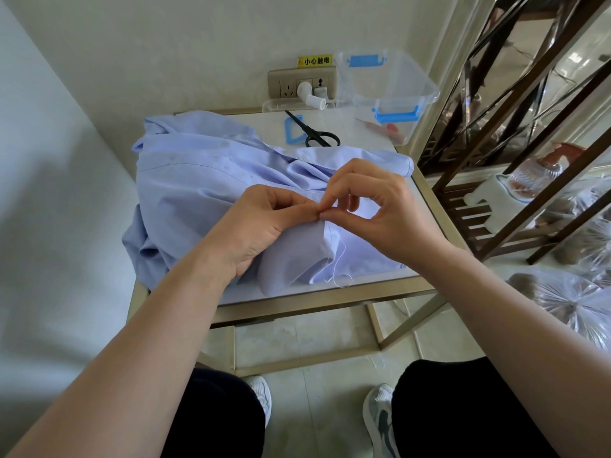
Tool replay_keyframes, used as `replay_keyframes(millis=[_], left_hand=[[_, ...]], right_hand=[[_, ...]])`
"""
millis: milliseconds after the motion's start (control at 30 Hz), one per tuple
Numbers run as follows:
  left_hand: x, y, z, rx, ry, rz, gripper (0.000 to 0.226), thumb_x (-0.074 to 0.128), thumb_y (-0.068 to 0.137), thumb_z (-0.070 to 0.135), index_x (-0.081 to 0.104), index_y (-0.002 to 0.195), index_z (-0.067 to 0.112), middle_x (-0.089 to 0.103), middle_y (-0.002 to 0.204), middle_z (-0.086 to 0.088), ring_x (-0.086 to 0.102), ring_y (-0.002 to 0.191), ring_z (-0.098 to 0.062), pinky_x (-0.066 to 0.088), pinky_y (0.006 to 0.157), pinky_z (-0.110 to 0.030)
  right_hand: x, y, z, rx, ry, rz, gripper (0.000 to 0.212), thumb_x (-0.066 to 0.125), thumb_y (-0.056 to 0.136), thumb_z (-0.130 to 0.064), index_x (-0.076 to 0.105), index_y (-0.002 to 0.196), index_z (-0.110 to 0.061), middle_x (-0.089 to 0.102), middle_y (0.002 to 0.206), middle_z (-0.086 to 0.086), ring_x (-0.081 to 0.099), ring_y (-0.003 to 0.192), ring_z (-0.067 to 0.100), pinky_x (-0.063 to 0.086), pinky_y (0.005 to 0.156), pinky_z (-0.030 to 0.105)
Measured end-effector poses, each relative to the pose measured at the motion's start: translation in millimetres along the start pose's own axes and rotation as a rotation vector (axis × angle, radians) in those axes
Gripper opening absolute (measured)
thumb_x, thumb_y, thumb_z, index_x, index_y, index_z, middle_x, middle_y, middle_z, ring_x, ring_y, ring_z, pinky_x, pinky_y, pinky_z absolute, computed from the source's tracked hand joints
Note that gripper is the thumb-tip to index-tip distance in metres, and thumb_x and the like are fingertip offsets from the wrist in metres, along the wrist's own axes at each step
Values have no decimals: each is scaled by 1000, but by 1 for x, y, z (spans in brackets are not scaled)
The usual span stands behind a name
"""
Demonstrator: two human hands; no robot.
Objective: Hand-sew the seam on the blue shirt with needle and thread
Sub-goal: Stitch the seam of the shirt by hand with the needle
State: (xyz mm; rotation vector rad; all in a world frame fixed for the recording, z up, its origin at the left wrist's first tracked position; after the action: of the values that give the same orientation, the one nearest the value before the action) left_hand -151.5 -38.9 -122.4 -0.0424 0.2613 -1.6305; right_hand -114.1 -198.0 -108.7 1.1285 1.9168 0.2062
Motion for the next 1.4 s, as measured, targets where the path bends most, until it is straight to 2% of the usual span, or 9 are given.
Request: replay_keyframes(millis=[533, 733, 800, 867, 933, 1000, 1067, 1233, 1400], left_hand=[[-1, 8, -3, 117, 219, 173, 23, 64, 93, 20, 71, 71, 14, 58, 60, 9, 46, 55, 1, 36, 52, -9], [-7, 10, -4, 153, 181, 211, 19, 64, 93, 21, 75, 83, 9, 71, 81, -13, 56, 71, -8, 46, 68, -27], [-8, 10, -6, 146, 170, 228, 18, 63, 93, 21, 74, 82, 12, 69, 73, 0, 56, 68, -4, 45, 65, -20], [-9, 11, -6, 150, 152, 254, 15, 63, 93, 21, 73, 83, 15, 66, 71, 11, 56, 66, 2, 42, 63, -12], [-10, 12, -5, 171, 144, 275, 13, 63, 94, 20, 72, 84, 18, 66, 74, 13, 56, 68, 4, 41, 65, -9], [-11, 12, -3, 191, 142, 287, 13, 64, 94, 20, 71, 83, 20, 66, 76, 12, 56, 70, 4, 41, 66, -9], [-13, 12, -2, 197, 132, 295, 13, 64, 93, 19, 70, 82, 21, 66, 77, 11, 56, 72, 2, 42, 68, -11], [-13, 10, -3, 167, 111, 279, 14, 64, 93, 22, 70, 80, 20, 65, 75, 6, 55, 71, -7, 45, 69, -24], [-9, 11, -3, 162, 114, 258, 15, 66, 92, 22, 72, 79, 19, 66, 74, 5, 57, 70, -8, 46, 69, -26]], right_hand=[[2, -2, -6, 32, 146, 25, 7, 66, 90, -5, 61, 86, -4, 64, 85, 7, 62, 85, 17, 48, 81, 22], [5, -1, -6, 270, 688, -121, 13, 51, 97, 0, 47, 88, -9, 71, 82, 12, 69, 82, 23, 52, 85, 32], [4, -4, -5, 399, 907, -308, 7, 48, 96, -4, 46, 90, -7, 67, 69, 11, 65, 63, 22, 56, 77, 37], [7, -14, -14, 516, 1077, -718, 2, 48, 94, -6, 49, 92, -5, 62, 61, 7, 56, 46, 15, 57, 62, 30], [6, -30, -26, 532, 1075, -1143, 7, 47, 95, -2, 52, 95, -7, 59, 59, 1, 50, 42, 8, 50, 52, 20], [7, -37, -27, 527, 981, -1270, 14, 42, 98, -2, 53, 95, -11, 52, 57, -5, 40, 41, 3, 38, 45, 16], [9, -32, -20, 599, 921, -1079, 16, 44, 99, -10, 57, 92, -17, 41, 55, -7, 29, 43, 4, 24, 40, 15], [0, -5, 3, 706, 659, -154, 10, 63, 93, -17, 57, 85, -16, 29, 55, -5, 20, 46, 6, 18, 42, 15], [7, -3, -1, 584, 286, 33, 16, 76, 84, -22, 65, 90, -11, 25, 49, -7, 20, 45, 7, 20, 45, 14]])
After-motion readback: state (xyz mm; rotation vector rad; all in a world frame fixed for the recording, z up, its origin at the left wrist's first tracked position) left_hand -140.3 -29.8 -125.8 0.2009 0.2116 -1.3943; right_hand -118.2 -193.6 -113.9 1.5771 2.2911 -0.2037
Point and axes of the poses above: each hand's wrist, its own y-axis towards the middle knuckle, its own x-axis out of the palm, z = x × y, the point moved 4 cm from there along y, towards the middle knuckle
